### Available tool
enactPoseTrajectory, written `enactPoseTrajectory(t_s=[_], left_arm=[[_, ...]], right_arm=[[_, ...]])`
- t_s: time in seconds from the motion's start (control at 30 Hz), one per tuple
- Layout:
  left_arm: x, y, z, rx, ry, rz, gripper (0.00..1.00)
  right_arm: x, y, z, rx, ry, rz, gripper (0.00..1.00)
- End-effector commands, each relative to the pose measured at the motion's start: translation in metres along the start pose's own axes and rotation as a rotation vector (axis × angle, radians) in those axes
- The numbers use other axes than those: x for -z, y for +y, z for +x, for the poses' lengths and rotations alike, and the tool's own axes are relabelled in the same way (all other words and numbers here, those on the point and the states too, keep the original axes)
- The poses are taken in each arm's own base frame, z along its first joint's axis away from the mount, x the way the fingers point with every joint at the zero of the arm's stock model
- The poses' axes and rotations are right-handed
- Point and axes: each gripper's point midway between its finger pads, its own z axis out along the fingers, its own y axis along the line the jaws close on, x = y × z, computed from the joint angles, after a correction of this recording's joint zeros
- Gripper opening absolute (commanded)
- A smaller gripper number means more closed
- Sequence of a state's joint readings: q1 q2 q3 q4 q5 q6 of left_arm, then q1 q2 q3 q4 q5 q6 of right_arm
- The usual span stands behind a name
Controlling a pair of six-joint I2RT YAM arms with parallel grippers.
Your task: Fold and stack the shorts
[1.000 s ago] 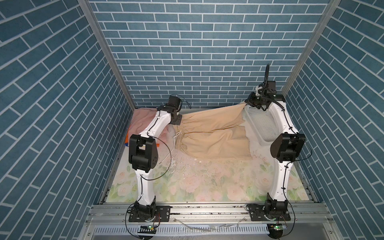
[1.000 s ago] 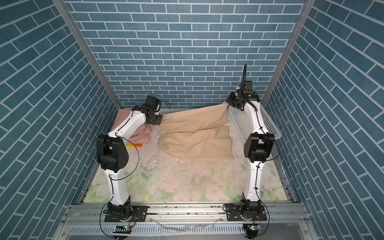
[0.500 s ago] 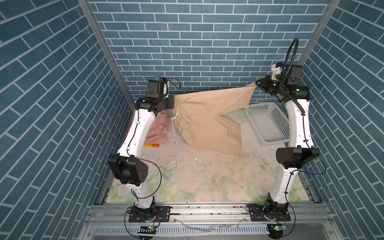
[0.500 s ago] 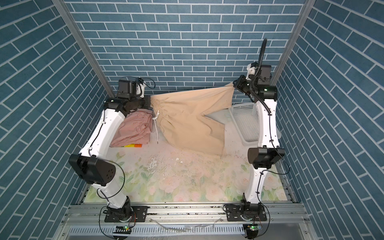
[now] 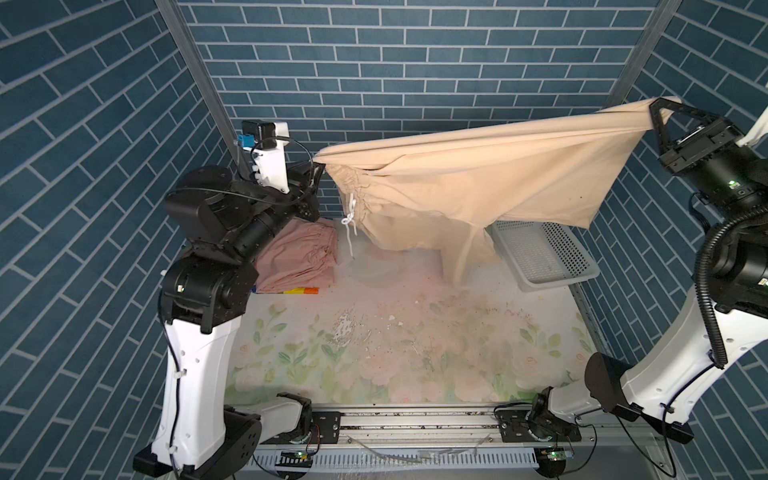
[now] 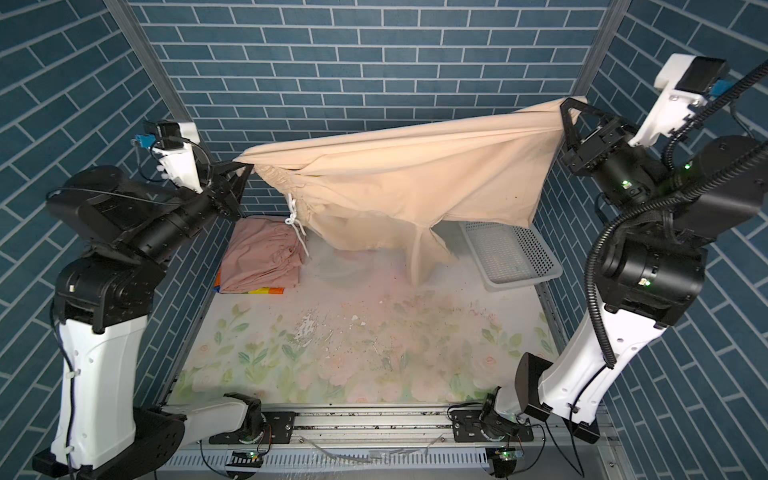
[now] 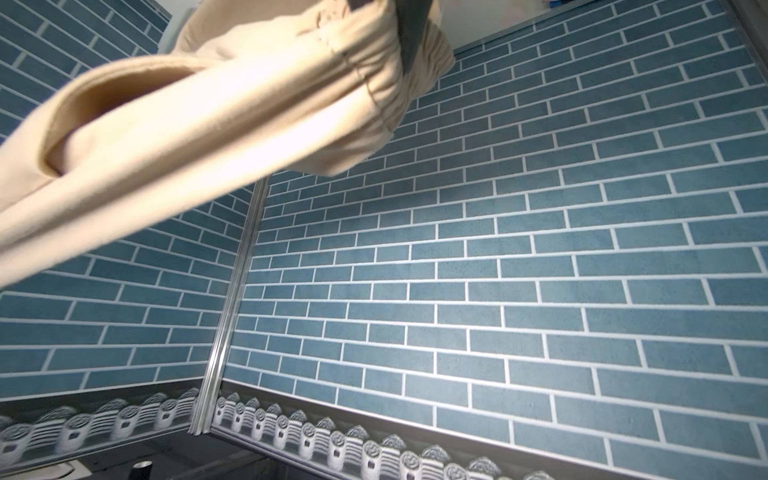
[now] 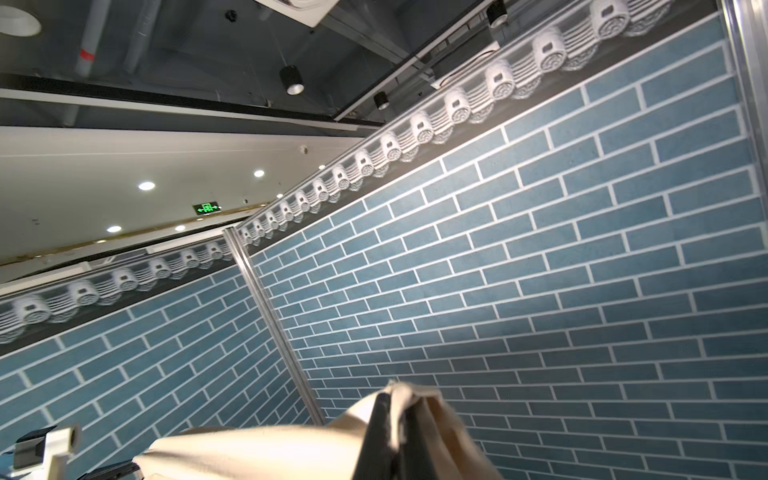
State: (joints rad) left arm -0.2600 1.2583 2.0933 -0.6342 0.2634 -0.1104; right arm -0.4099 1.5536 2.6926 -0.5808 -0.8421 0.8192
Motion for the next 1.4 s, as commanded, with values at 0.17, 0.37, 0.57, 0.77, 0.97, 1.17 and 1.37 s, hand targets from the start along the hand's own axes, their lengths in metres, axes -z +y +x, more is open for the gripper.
enactPoseTrajectory(t_s=[0.17, 0.37, 0.57, 0.77, 0.97, 1.17, 1.37], left_arm=[[-0.048, 0.117, 0.084, 0.003, 0.305, -0.456, 0.0], [-0.094, 0.164, 0.248, 0.022, 0.732, -0.497, 0.0], [-0.105, 0.182, 0.391, 0.077, 1.033, -0.474, 0.0], [-0.112, 0.2, 0.444, 0.097, 1.146, -0.486, 0.0], [-0.134, 0.207, 0.432, 0.122, 1.113, -0.48, 0.0], [-0.153, 0.221, 0.426, 0.085, 1.071, -0.485, 0.0], [-0.157, 0.222, 0.438, 0.115, 1.113, -0.464, 0.0]], right_arm=[[-0.077, -0.254, 0.06, -0.266, 0.059, 0.377, 0.0], [-0.14, -0.32, 0.251, -0.273, 0.493, 0.479, 0.0], [-0.166, -0.359, 0.386, -0.288, 0.728, 0.515, 0.0], [-0.18, -0.357, 0.408, -0.247, 0.743, 0.498, 0.0], [-0.188, -0.346, 0.384, -0.181, 0.694, 0.468, 0.0], [-0.193, -0.327, 0.361, -0.158, 0.654, 0.428, 0.0], [-0.187, -0.296, 0.343, -0.144, 0.66, 0.398, 0.0]])
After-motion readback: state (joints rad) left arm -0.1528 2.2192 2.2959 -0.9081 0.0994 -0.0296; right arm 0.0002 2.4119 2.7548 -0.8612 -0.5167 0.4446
